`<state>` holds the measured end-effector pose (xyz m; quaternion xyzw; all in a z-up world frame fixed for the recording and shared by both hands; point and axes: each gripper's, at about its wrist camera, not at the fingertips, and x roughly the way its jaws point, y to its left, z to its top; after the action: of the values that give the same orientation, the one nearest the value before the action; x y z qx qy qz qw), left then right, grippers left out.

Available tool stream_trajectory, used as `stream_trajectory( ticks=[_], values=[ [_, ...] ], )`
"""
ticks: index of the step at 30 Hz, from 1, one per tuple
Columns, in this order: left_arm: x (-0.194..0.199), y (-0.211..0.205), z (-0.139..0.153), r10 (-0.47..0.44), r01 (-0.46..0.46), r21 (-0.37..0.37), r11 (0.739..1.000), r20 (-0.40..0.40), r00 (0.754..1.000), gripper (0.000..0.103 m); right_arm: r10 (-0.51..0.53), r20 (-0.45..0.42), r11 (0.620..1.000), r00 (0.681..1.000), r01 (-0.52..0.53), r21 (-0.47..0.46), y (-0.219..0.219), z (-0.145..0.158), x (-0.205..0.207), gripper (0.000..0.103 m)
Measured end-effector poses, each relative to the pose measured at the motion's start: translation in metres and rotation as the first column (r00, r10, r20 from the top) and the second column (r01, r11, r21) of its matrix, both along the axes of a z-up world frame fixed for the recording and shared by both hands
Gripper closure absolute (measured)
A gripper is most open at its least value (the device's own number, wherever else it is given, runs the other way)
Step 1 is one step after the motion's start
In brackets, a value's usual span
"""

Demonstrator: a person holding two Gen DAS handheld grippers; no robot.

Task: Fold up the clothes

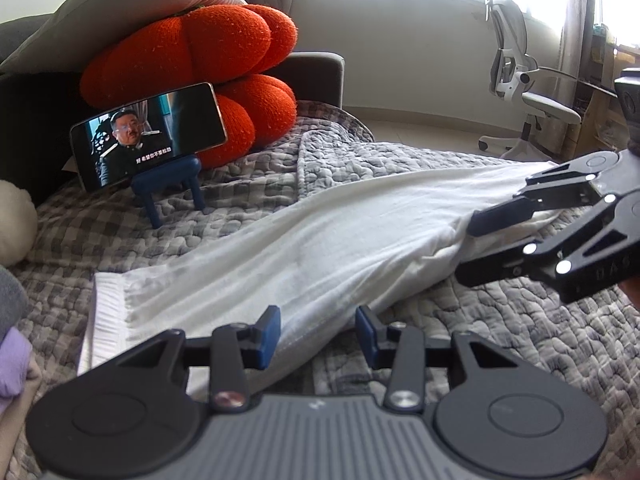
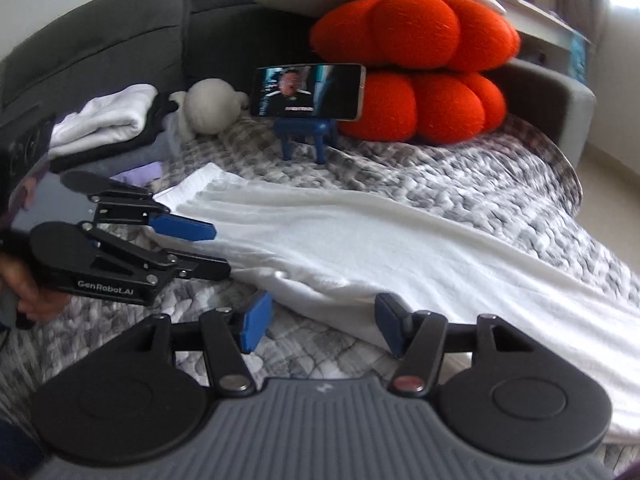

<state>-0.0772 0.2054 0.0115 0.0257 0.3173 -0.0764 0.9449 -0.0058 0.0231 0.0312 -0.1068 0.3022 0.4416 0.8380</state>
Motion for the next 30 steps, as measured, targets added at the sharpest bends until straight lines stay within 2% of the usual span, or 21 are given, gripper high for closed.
stream_trajectory(
  ticks=[5, 7, 10, 13, 16, 20, 23, 25, 26, 28, 30],
  values=[
    [-0.003, 0.003, -0.002, 0.001, -0.001, 0.012, 1.0, -0.004, 1.0, 0.06, 0.004, 0.028, 1.0, 1.0, -0.004, -0.006, 0.004, -0.001, 0.0, 0.037],
    [-0.003, 0.006, -0.003, 0.003, -0.003, 0.011, 1.0, -0.009, 1.0, 0.06, -0.014, -0.007, 1.0, 1.0, 0.014, 0.028, 0.001, -0.002, 0.005, 0.037],
    [-0.003, 0.006, -0.005, 0.0, 0.0, 0.006, 1.0, -0.015, 1.0, 0.06, -0.033, 0.006, 0.999, 0.999, 0.032, 0.021, 0.001, -0.002, 0.007, 0.037],
    [-0.003, 0.005, -0.006, -0.004, 0.004, 0.008, 1.0, -0.016, 1.0, 0.059, -0.036, -0.03, 0.998, 0.999, 0.038, 0.05, -0.002, -0.004, 0.01, 0.035],
    [-0.003, 0.006, -0.006, -0.006, 0.006, 0.01, 1.0, -0.017, 1.0, 0.057, -0.008, -0.021, 1.0, 1.0, 0.009, 0.009, 0.004, -0.01, 0.008, 0.034],
    [-0.006, 0.012, -0.006, -0.006, 0.007, 0.02, 1.0, -0.019, 1.0, 0.057, -0.033, -0.04, 0.996, 0.999, 0.036, 0.079, -0.003, -0.005, 0.012, 0.034],
    [-0.012, 0.018, -0.007, -0.009, 0.01, 0.028, 1.0, -0.022, 1.0, 0.056, -0.025, -0.058, 0.999, 0.998, 0.028, 0.044, 0.0, -0.007, 0.014, 0.034],
    [-0.015, 0.023, -0.008, -0.005, 0.006, 0.036, 0.999, -0.024, 1.0, 0.055, -0.028, 0.005, 1.0, 1.0, 0.028, 0.009, 0.002, -0.005, 0.008, 0.034],
    [-0.016, 0.027, -0.008, 0.0, 0.0, 0.035, 0.999, -0.025, 1.0, 0.055, -0.037, 0.016, 0.999, 0.999, 0.037, 0.022, -0.001, -0.002, 0.008, 0.034],
    [-0.019, 0.035, -0.008, 0.012, -0.011, 0.031, 0.999, -0.028, 1.0, 0.054, -0.052, -0.035, 0.995, 0.998, 0.055, 0.078, -0.007, 0.0, 0.014, 0.034],
    [-0.021, 0.044, -0.009, 0.022, -0.021, 0.016, 1.0, -0.037, 0.999, 0.054, -0.035, -0.082, 0.996, 0.996, 0.041, 0.075, -0.003, -0.004, 0.017, 0.033]
  ],
)
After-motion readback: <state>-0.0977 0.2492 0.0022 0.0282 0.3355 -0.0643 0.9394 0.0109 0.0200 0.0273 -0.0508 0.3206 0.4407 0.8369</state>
